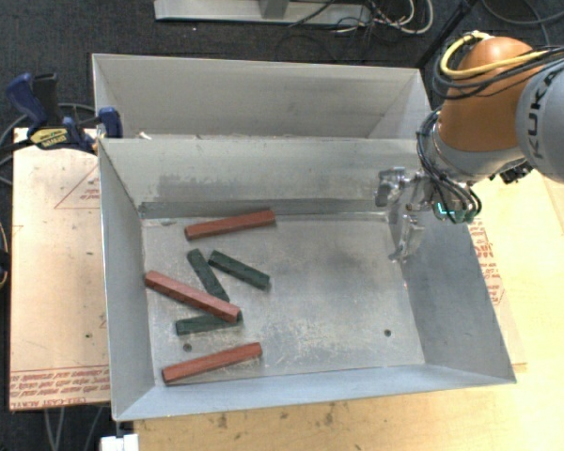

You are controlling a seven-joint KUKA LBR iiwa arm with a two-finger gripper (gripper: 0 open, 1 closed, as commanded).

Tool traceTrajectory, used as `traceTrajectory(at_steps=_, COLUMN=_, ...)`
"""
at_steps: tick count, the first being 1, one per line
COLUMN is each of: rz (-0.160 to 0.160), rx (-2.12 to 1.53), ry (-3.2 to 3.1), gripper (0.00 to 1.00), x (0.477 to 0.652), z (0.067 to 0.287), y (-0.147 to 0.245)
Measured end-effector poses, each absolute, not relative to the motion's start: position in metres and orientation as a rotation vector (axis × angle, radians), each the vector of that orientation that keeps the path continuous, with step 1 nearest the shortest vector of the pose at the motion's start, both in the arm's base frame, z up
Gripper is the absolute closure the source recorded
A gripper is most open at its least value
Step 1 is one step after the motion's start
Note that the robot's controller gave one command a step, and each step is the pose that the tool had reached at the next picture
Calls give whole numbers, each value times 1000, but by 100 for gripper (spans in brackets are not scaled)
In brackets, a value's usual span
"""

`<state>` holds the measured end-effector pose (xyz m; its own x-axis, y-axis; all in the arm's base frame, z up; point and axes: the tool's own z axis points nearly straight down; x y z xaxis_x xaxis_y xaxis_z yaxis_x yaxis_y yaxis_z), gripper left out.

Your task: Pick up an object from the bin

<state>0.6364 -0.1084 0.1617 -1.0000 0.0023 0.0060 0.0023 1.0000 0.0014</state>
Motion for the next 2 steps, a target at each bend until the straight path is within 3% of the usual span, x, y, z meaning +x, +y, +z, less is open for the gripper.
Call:
traceTrajectory(at_steps=1, rz=-5, rx=15, ry=-3134, gripper=0, x=527, z=147, y=-52)
traceTrajectory(at_steps=2, rz=-4, rx=-47, ry=-3147, gripper=0, x=595, z=101, y=-27)
